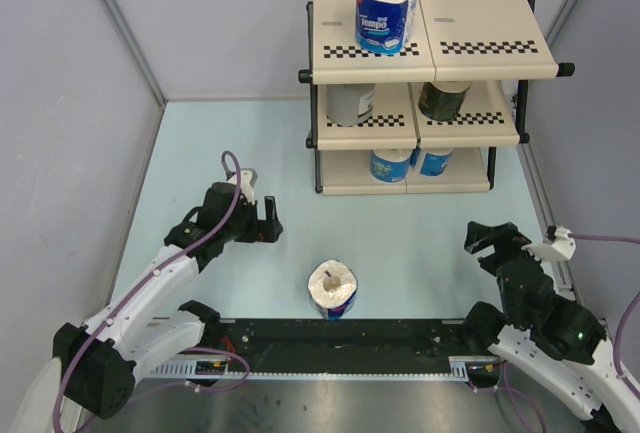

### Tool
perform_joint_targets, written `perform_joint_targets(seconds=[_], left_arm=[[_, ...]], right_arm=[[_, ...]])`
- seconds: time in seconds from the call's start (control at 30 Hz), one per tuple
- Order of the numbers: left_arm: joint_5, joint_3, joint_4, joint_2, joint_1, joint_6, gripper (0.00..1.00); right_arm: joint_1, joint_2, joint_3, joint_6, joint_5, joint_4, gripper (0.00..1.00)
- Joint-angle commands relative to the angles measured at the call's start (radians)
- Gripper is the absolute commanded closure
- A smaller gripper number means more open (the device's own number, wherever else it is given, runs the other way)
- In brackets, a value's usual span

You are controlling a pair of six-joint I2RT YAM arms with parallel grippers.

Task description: Place and organize the paper towels onto the shelf

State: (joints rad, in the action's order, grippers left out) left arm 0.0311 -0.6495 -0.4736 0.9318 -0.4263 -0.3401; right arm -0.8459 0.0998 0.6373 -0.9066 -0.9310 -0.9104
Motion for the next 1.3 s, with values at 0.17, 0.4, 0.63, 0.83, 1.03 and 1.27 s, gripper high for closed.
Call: perform_joint_targets(seconds=[0.17, 0.4, 0.63, 0.83, 1.03, 1.27], left_arm=[[0.013, -0.019, 0.026, 0.006, -0.008, -0.008, 0.00], [0.007, -0.019, 0.024, 0.002, -0.008, -0.008, 0.00], [0.015, -0.021, 0.024, 0.007, -0.008, -0.007, 0.00], [0.015, -0.019, 0.026, 0.004, -0.008, -0.007, 0.00], [0.013, -0.019, 0.024, 0.001, -0.008, -0.008, 0.00], [0.013, -0.018, 0.024, -0.002, -0.008, -0.010, 0.00]], right_arm=[[-0.007, 0.225, 0.035, 0.115, 0.092, 0.177, 0.14], [-0.005, 0.302, 0.033, 0.150, 0.126, 0.251, 0.13], [0.001, 0.322, 0.033, 0.203, 0.184, 0.263, 0.12], [0.004, 0.431, 0.035, 0.357, 0.438, 0.422, 0.12], [-0.030, 0.673, 0.071, 0.498, 0.845, 0.553, 0.12], [-0.168, 0.843, 0.128, 0.534, 0.865, 0.584, 0.08]])
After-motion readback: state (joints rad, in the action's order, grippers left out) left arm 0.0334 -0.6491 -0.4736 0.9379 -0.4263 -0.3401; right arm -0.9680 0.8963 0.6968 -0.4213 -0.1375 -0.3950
